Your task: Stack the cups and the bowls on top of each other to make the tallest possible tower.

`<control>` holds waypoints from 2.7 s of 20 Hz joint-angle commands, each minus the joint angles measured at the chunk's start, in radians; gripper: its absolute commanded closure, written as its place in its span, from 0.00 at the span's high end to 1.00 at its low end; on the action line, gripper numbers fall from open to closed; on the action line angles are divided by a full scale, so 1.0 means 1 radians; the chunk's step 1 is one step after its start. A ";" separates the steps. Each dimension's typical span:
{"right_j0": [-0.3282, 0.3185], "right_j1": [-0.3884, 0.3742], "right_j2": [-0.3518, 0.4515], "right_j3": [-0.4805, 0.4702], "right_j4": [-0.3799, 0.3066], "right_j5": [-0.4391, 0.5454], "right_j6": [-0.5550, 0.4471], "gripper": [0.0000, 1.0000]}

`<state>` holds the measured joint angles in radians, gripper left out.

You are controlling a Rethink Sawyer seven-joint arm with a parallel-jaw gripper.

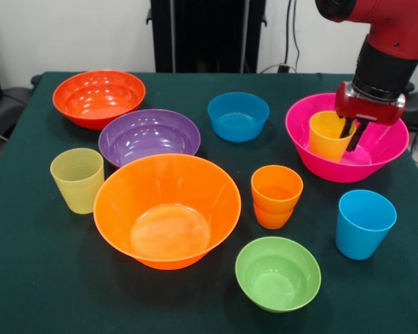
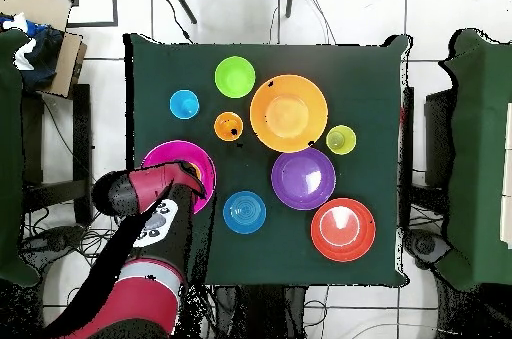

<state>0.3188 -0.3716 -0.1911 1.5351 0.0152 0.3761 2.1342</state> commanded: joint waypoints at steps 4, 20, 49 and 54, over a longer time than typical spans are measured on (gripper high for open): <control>-0.025 -0.018 0.090 -0.050 -0.030 0.044 0.020 0.00; -0.025 -0.018 0.089 -0.053 -0.028 0.054 0.021 0.00; -0.026 -0.012 0.091 -0.047 -0.024 0.033 0.035 1.00; -0.022 -0.034 0.097 -0.017 -0.013 0.039 0.049 1.00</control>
<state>0.3148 -0.3936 -0.1911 1.5354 0.0150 0.3762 2.1340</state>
